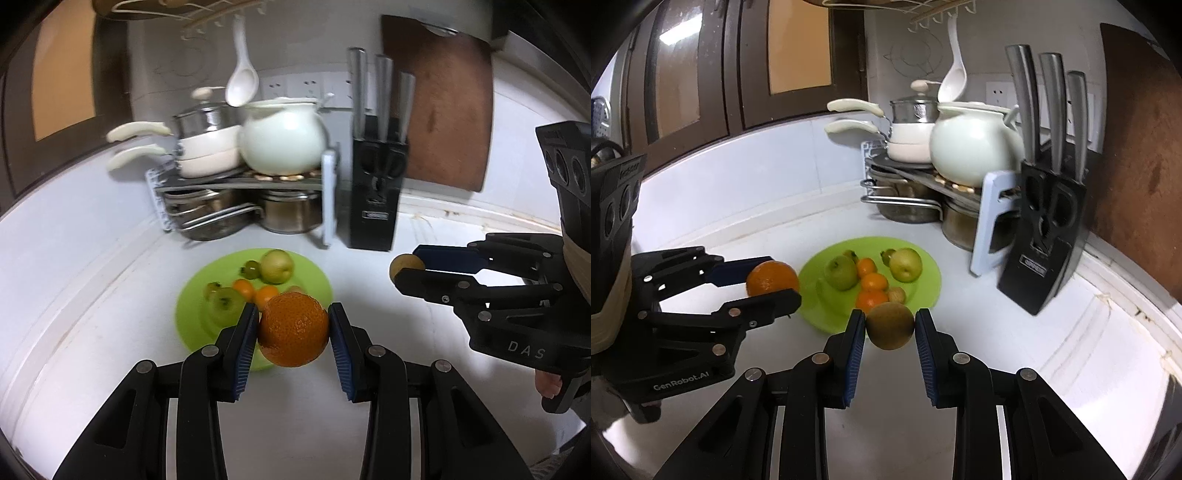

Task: Organize fruits
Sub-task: 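Carry both fruits onto the green plate and open both tools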

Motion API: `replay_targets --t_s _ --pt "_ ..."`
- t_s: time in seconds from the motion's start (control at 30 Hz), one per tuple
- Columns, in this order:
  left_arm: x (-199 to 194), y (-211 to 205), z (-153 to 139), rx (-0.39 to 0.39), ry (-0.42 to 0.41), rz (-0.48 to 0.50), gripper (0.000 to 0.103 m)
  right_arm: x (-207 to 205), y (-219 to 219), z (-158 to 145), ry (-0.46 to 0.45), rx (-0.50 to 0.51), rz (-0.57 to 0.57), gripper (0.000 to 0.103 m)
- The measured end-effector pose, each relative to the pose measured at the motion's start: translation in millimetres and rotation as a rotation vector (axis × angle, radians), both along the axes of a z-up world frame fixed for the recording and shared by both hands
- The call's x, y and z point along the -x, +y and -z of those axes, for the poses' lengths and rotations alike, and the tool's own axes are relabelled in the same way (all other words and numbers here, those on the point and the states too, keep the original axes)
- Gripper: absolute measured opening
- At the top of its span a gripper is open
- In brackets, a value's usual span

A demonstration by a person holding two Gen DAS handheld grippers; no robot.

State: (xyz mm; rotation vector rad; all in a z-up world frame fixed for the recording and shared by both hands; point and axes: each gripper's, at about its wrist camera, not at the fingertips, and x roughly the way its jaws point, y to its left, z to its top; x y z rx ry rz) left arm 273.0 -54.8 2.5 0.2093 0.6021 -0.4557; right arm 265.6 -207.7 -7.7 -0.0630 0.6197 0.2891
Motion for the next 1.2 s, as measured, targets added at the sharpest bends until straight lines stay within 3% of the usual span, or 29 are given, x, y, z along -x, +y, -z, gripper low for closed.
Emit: replay_targets --t_s 0.6,1.2 --pt "-59.8 42.6 -4.2 0.023 0.047 -0.15 0.038 -70.4 44.2 1.5 0.022 -0.014 -0.107 0.029" --pt "-135.1 49.4 28.2 0.022 0.161 -0.2 0.038 -153.7 59.3 24.7 0.099 -0.02 -0.108 0.029"
